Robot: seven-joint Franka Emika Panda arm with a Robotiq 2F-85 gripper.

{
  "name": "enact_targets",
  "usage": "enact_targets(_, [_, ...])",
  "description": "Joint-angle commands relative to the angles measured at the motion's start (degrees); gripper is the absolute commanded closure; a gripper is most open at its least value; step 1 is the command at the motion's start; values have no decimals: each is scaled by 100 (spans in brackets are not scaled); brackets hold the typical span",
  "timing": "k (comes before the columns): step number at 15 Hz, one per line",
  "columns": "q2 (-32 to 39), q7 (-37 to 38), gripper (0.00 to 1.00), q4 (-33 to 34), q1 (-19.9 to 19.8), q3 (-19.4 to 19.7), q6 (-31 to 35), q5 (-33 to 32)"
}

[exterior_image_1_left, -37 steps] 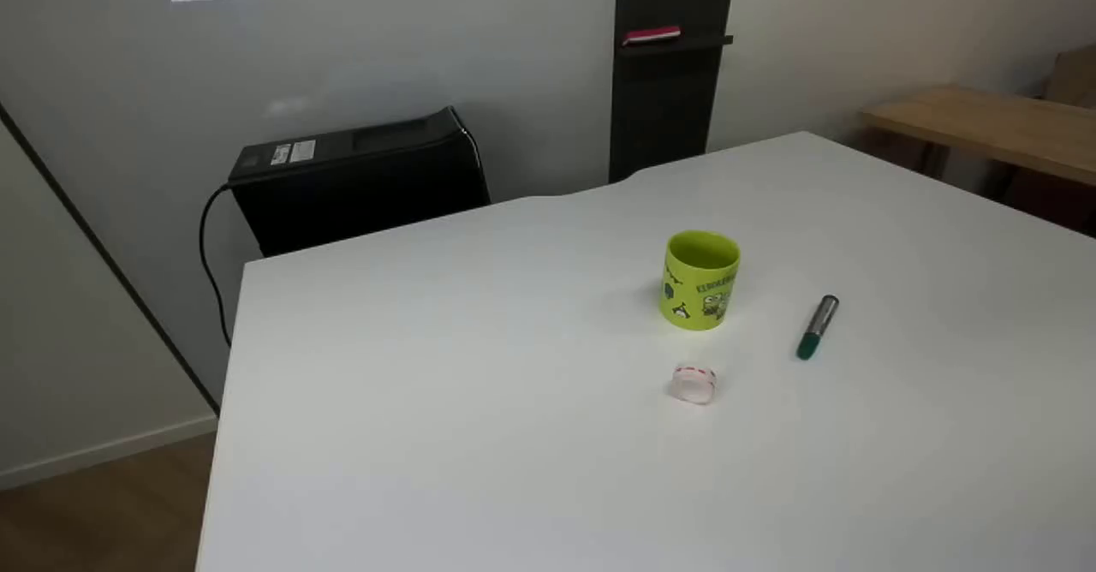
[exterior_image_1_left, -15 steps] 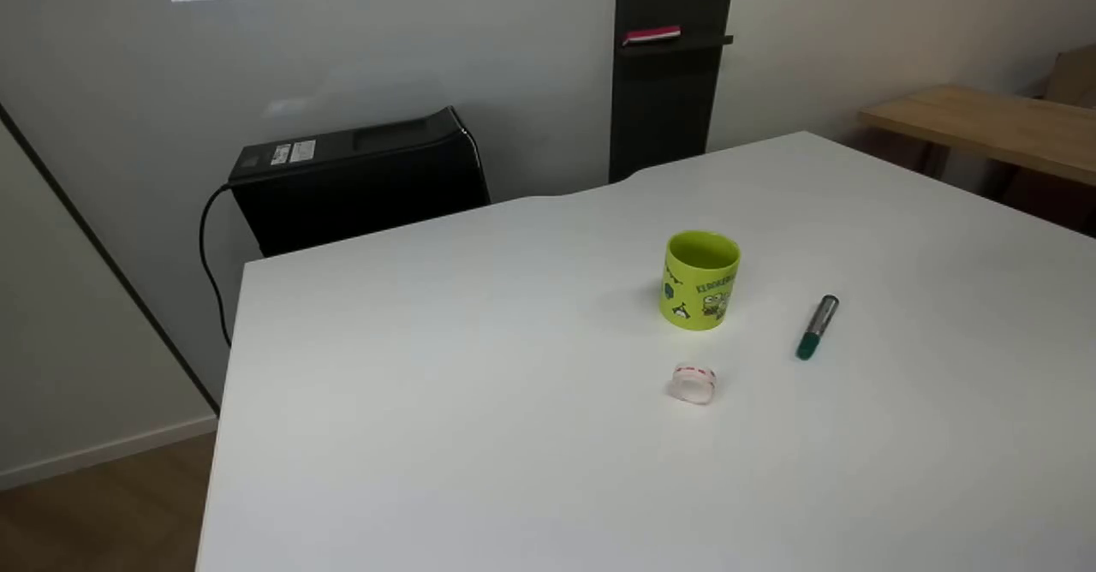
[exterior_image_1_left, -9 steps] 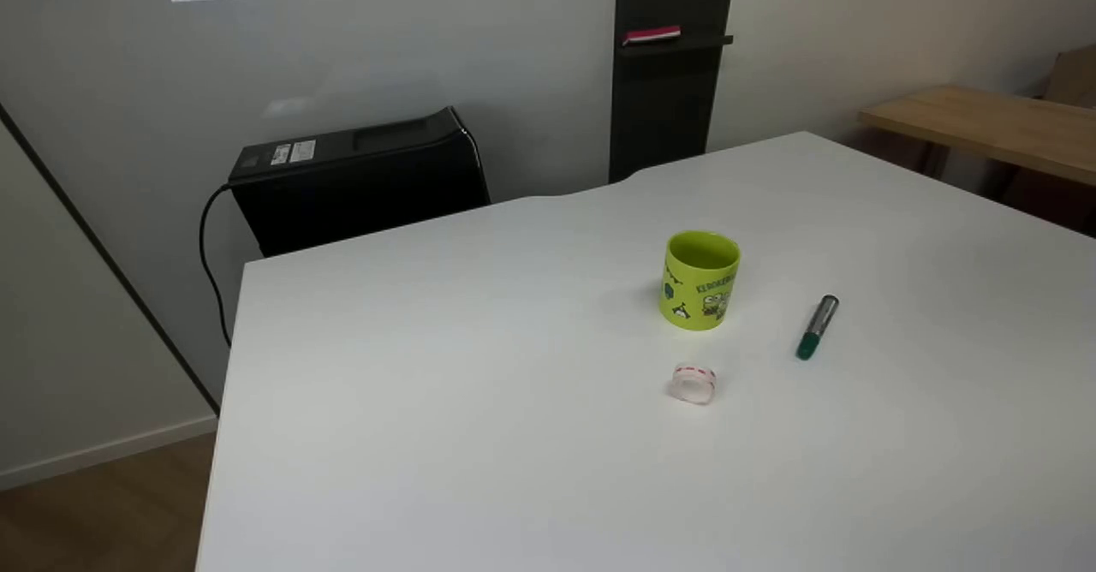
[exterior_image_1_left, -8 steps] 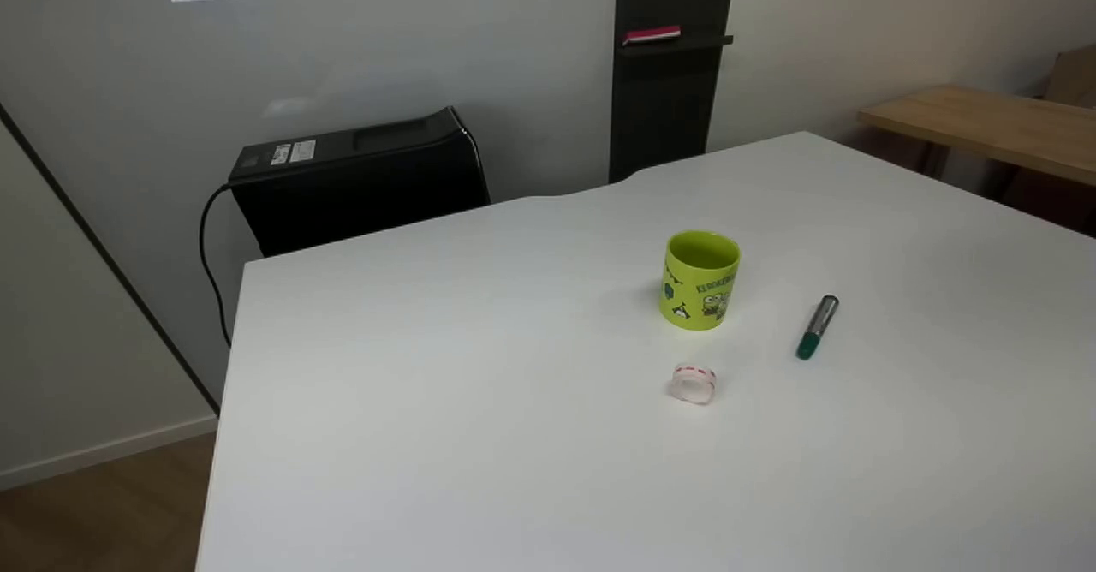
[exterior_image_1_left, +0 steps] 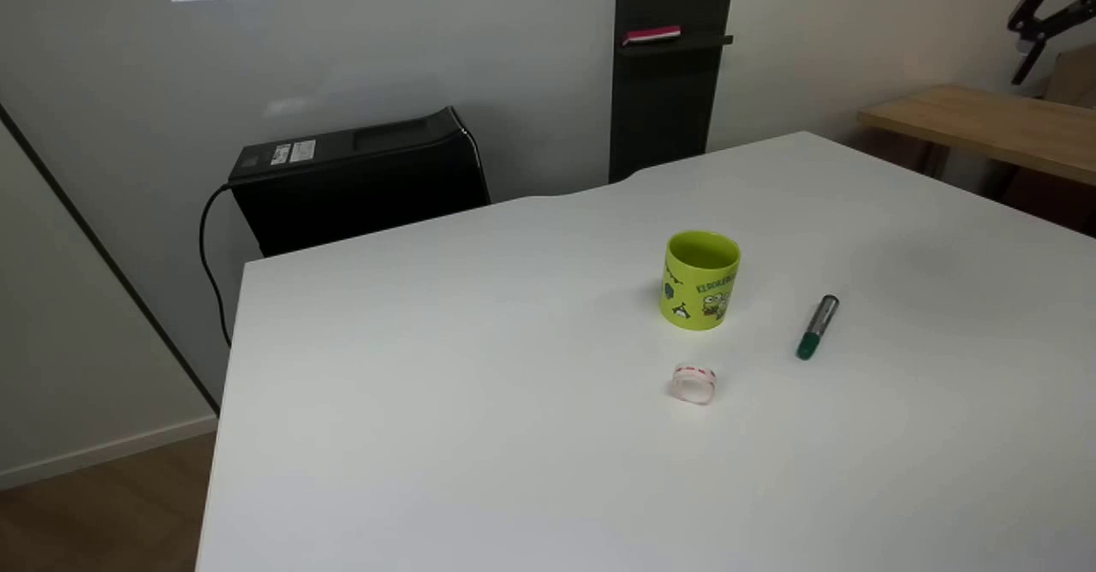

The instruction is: Put the marker inside the yellow mug

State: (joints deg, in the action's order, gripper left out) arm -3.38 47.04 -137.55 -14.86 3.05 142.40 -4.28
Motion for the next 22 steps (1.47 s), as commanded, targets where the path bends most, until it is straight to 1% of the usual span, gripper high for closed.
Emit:
enact_targets(1, [874, 730, 0, 644, 320, 70, -84, -368])
enact_targets(3, [1246, 919, 0, 904, 544, 130, -203, -472])
enact_targets(7, [1943, 1066, 0, 1333, 1034, 251, -378, -445])
enact_targets(11, [2373, 1109, 0, 1548, 1428, 363, -468, -392])
enact_targets(16, [2768, 1083, 0, 1675, 1684, 369, -329, -136])
enact_targets(22, [3179, 1107, 0, 1861, 1858, 353, -203, 321])
